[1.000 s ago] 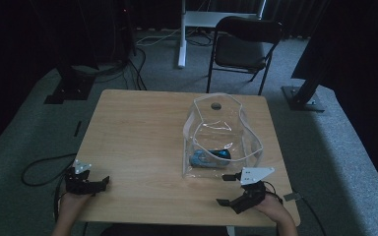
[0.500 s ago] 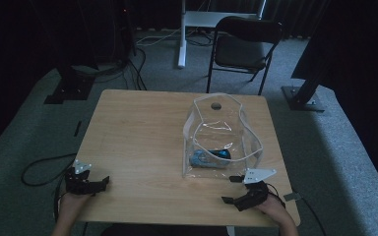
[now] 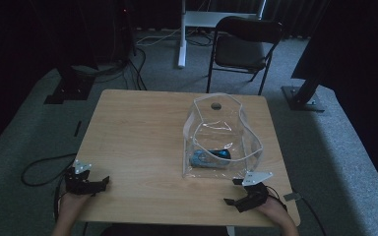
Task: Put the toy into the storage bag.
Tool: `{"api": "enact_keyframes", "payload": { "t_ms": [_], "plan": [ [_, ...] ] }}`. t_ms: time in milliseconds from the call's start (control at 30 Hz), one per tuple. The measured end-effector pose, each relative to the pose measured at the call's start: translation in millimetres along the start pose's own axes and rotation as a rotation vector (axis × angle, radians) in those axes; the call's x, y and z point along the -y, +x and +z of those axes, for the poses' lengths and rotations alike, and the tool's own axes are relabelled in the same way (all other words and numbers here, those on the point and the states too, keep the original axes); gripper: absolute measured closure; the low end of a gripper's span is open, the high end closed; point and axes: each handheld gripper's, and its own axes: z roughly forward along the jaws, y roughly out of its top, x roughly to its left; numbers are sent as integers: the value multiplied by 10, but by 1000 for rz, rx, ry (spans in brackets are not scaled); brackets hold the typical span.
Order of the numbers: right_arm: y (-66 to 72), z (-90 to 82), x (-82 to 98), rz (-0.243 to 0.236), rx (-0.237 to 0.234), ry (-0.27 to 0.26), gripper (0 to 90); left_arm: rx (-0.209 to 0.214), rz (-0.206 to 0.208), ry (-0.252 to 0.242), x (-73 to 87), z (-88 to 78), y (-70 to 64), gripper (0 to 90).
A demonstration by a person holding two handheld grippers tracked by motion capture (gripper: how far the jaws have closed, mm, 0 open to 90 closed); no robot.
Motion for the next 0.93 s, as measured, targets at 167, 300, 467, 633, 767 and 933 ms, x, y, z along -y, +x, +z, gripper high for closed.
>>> {"api": "enact_keyframes", "payload": {
  "t_ms": [167,300,467,633,767,933],
  "plan": [
    [-18,7,20,8,18,-5,130,0,0,0,0,0,0,3],
    [-32,24,38,6,43,4,130,0,0,0,0,0,0,3],
    [-8,55,46,-12,72,17,126,0,0,0,0,0,0,3],
    [40,78,42,-48,128,40,123,0,0,0,1,0,-1,4],
    [36,76,42,-27,150,40,124,0,0,0,1,0,-1,3],
    [35,78,41,-21,155,38,124,0,0,0,1,0,-1,3]
  ]
}}
